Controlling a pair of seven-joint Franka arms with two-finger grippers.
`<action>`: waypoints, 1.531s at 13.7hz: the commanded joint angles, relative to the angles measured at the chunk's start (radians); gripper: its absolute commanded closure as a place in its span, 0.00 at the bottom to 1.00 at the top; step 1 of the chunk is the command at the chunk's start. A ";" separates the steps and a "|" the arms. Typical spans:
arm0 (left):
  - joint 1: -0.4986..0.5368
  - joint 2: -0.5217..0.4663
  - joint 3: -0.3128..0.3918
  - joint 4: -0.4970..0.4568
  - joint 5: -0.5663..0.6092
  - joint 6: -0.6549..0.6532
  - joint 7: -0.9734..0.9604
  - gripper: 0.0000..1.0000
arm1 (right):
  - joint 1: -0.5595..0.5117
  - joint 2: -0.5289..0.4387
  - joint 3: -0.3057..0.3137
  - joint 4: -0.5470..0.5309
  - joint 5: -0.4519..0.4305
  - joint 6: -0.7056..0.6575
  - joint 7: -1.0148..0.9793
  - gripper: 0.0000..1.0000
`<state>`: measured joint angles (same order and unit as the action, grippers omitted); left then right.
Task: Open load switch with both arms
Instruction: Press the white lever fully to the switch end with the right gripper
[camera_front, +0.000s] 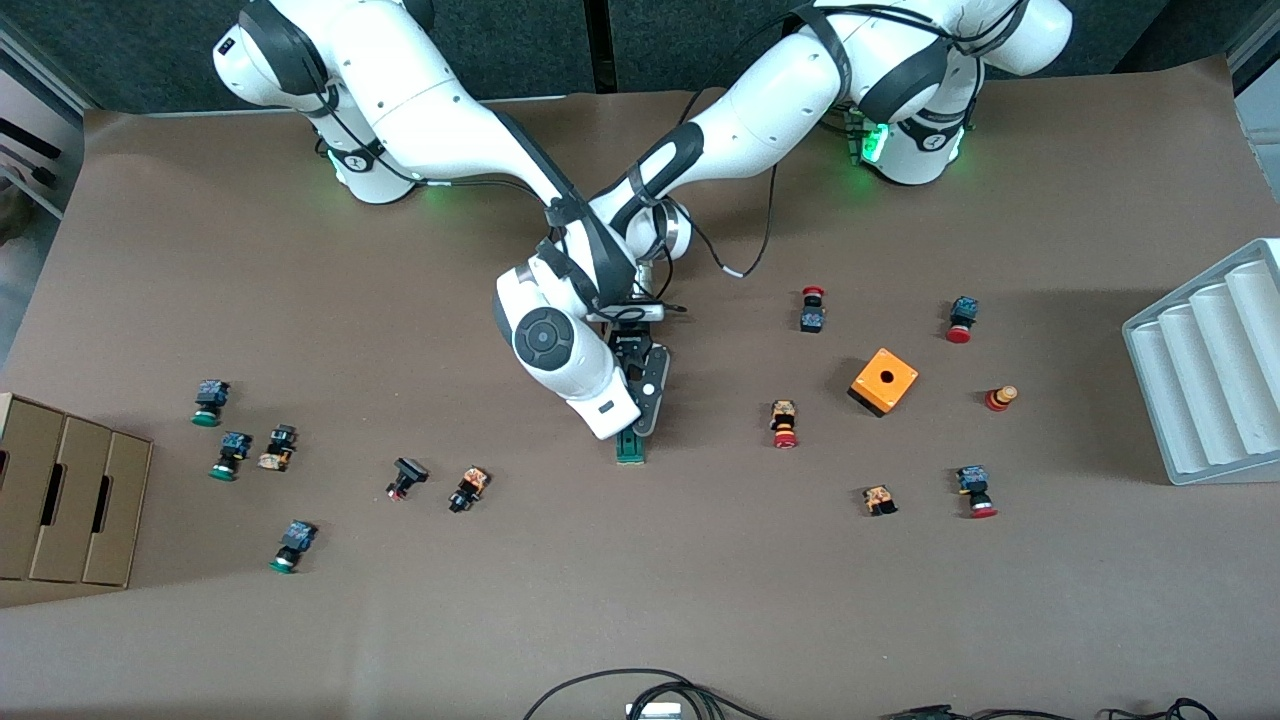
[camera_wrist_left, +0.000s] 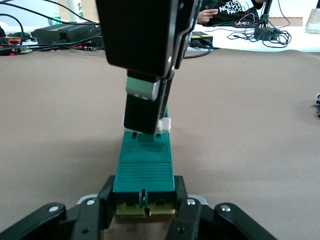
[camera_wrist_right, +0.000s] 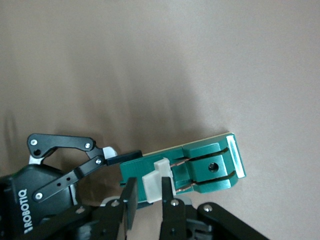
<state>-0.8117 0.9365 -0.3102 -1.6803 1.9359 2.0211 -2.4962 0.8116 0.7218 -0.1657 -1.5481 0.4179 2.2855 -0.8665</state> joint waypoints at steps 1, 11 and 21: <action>-0.011 0.004 0.010 -0.001 0.014 -0.001 -0.016 0.55 | 0.017 0.002 -0.009 -0.023 0.007 0.026 0.003 0.72; -0.011 0.004 0.010 -0.001 0.014 -0.001 -0.016 0.55 | 0.035 0.021 -0.009 -0.023 0.007 0.055 0.034 0.72; -0.011 0.004 0.010 -0.001 0.014 -0.001 -0.015 0.55 | 0.026 -0.014 -0.014 -0.020 -0.001 0.046 0.029 0.00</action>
<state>-0.8117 0.9365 -0.3102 -1.6803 1.9359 2.0211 -2.4963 0.8304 0.7301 -0.1685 -1.5620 0.4177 2.3247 -0.8464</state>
